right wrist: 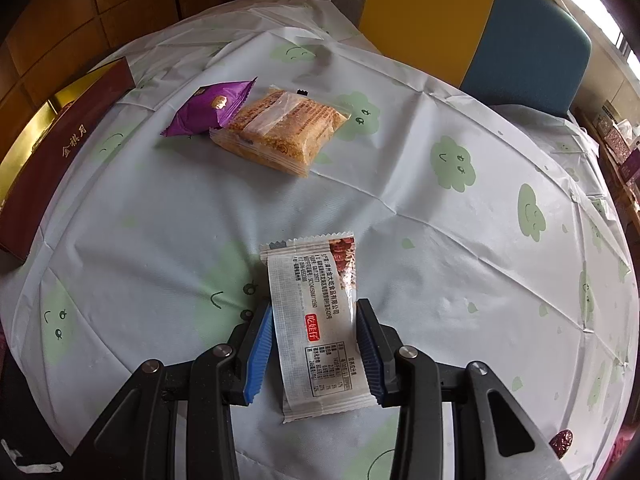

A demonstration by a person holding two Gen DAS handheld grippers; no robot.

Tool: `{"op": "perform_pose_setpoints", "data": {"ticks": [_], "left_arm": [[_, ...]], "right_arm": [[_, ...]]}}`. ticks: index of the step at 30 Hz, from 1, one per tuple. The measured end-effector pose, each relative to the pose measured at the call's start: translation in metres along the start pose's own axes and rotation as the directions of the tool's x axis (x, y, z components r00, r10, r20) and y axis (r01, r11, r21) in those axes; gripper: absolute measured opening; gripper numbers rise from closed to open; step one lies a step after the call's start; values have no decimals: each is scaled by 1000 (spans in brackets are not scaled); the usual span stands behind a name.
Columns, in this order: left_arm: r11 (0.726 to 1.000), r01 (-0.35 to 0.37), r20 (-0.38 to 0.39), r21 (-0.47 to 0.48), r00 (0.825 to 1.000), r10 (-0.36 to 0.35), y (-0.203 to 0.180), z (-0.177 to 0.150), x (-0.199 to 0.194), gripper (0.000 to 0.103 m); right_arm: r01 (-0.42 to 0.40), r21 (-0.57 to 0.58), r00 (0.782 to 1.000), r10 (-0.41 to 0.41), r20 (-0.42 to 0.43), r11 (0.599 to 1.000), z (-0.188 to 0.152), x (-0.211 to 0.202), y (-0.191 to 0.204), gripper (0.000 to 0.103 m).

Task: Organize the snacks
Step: 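Drop the pink bar into the gold tin with the left tool while the right tool holds the white pack, then move the open left tool back from the tin over the table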

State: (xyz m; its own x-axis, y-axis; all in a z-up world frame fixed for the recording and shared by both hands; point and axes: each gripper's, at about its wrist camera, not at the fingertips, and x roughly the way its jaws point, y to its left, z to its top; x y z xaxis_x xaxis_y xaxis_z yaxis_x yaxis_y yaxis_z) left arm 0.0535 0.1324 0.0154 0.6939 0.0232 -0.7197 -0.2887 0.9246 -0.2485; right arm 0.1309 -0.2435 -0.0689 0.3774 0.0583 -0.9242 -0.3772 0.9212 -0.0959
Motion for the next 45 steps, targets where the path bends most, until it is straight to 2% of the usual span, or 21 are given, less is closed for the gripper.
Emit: {"op": "perform_pose_setpoints", "data": {"ticks": [2,5,16,20,25,33,45], "left_arm": [[997,-42,-3,-59,999,42,23,4,2,20],[991,-89,-10,-100,996,88,40,4,7,20],[981,-172,-75,-87,983,166,52,-1,44,23],[977,-184,-115,-103,978,173,57,-6,58,27],[977,-209,-86,-31,975,206,39,-14,53,26],[982,-183,-31,41,982,184,7,-17,33,26],[983,-116,-17,140,993,120,-32,-30,19,26]], "right_arm": [[8,-11,1000,-8,2,1000,0,0,2,40],[5,-9,1000,-5,2,1000,0,0,1,40],[7,-5,1000,-7,2,1000,-1,0,1,40],[6,2,1000,-6,0,1000,-1,-1,1,40],[7,1,1000,-7,0,1000,-1,-1,1,40],[13,-2,1000,-13,2,1000,-1,-1,1,40],[26,-8,1000,-26,3,1000,-1,-1,3,40]]}}
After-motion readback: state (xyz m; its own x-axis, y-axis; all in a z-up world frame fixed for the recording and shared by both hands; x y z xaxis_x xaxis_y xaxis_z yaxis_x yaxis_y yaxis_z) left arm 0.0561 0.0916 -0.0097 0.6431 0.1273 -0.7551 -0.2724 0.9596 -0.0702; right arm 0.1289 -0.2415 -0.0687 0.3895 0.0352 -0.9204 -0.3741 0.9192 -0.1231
